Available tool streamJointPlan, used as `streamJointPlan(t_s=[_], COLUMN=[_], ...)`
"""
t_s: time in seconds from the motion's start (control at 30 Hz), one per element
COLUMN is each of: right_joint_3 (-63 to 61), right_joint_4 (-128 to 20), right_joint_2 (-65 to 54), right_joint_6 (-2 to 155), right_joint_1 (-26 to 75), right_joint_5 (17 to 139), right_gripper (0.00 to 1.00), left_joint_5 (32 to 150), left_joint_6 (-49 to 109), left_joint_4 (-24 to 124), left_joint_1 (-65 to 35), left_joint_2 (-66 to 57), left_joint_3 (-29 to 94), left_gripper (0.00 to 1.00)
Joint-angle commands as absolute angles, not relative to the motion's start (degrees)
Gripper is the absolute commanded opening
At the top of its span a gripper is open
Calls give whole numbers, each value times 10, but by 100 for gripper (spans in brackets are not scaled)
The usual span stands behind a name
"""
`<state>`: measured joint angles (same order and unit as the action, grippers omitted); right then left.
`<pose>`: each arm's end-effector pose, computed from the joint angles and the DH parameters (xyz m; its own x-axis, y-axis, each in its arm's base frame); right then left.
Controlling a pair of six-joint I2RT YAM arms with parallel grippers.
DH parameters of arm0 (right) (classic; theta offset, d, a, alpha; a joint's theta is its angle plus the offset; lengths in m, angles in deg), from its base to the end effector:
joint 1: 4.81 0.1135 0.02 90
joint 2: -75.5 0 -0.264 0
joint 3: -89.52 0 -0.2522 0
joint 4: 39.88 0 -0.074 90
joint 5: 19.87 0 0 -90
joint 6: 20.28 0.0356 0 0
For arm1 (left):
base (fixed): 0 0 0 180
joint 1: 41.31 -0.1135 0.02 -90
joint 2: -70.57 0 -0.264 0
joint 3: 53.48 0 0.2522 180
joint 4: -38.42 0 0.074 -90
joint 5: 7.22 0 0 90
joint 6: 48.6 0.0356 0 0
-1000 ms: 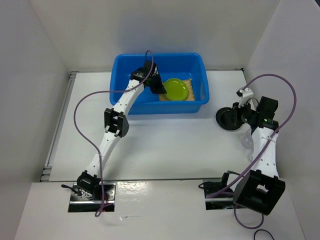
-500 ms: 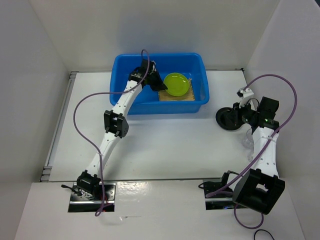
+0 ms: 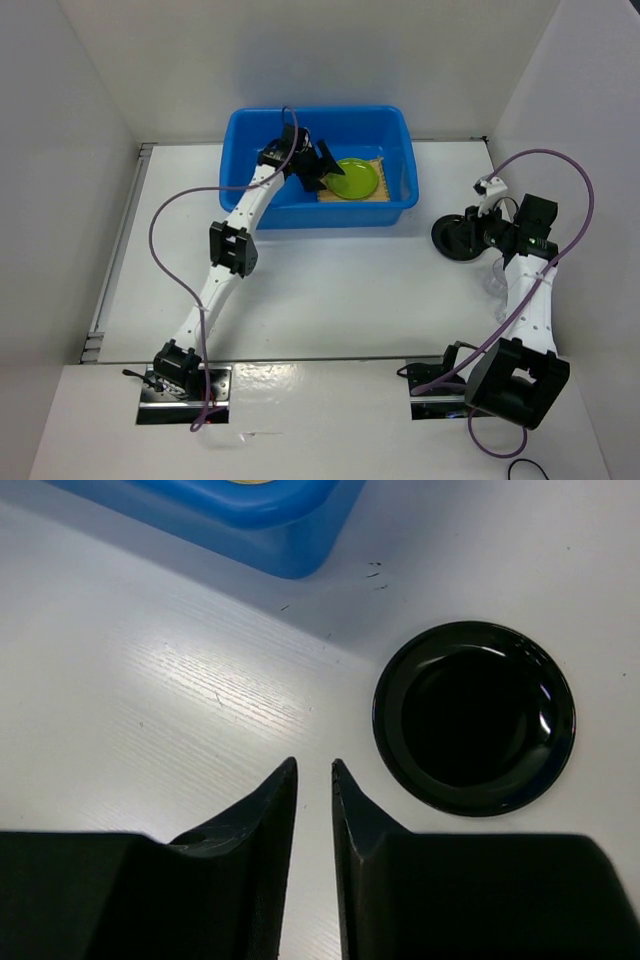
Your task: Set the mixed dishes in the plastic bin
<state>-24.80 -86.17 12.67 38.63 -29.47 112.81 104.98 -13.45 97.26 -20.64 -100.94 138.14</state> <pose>0.2137 -0.0716 0.2920 -0.4625 -0.2054 -0.8625 -0.4431 0.8962 0.0242 0.5579 -0.2249 0.1723 -0.8297 -0.4961 -0.2558 -0.1317 0.6194 -0.7739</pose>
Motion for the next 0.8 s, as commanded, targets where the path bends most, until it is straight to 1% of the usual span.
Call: streamJointPlan(t_s=[0.0, 0.03, 0.07, 0.1, 0.17, 0.23, 0.27, 0.33, 0.4, 0.47, 0.6, 0.67, 0.7, 0.73, 0.77], right_joint_3=[-263, -263, -269, -269, -263, -238, -230, -203, -180, -172, -153, -147, -147, -147, -141], right_joint_4=[-833, -826, -809, -802, -797, -807, -817, -829, -845, -850, -845, -833, -833, -823, -818], right_joint_2=[143, 143, 143, 135, 92, 42, -12, -88, -126, -156, -169, -169, -169, -169, -164], right_joint_6=[398, 408, 430, 439, 463, 469, 484, 485, 485, 490, 502, 509, 517, 517, 523], right_joint_1=[-301, -301, -301, -301, -301, -301, -301, -301, -306, -306, -306, -306, -306, -306, -306], right_joint_5=[1119, 1108, 1098, 1076, 1049, 1007, 993, 963, 958, 948, 916, 916, 907, 907, 899], right_gripper=[26, 32, 32, 39, 45, 48, 48, 49, 50, 52, 54, 63, 69, 70, 72], left_joint_5=[1022, 1011, 997, 960, 918, 856, 838, 786, 773, 774, 708, 679, 667, 667, 660], left_joint_6=[-115, -94, -80, -65, -9, 44, 61, 98, 98, 105, 115, 122, 127, 128, 133], left_joint_4=[988, 994, 1010, 1023, 1076, 1143, 1167, 1233, 1251, 1245, 1245, 1235, 1225, 1210, 1166], left_joint_1=[-202, -202, -194, -182, -166, -137, -128, -99, -92, -85, -66, -59, -59, -59, -59], left_joint_2=[-920, -880, -859, -814, -766, -701, -682, -636, -579, -529, -477, -447, -417, -398, -374], left_joint_3=[1401, 1401, 1401, 1401, 1401, 1401, 1401, 1396, 1347, 1271, 1187, 1140, 1077, 1037, 991], left_gripper=[87, 87, 88, 88, 91, 92, 94, 94, 94, 94, 94, 94, 94, 94, 94])
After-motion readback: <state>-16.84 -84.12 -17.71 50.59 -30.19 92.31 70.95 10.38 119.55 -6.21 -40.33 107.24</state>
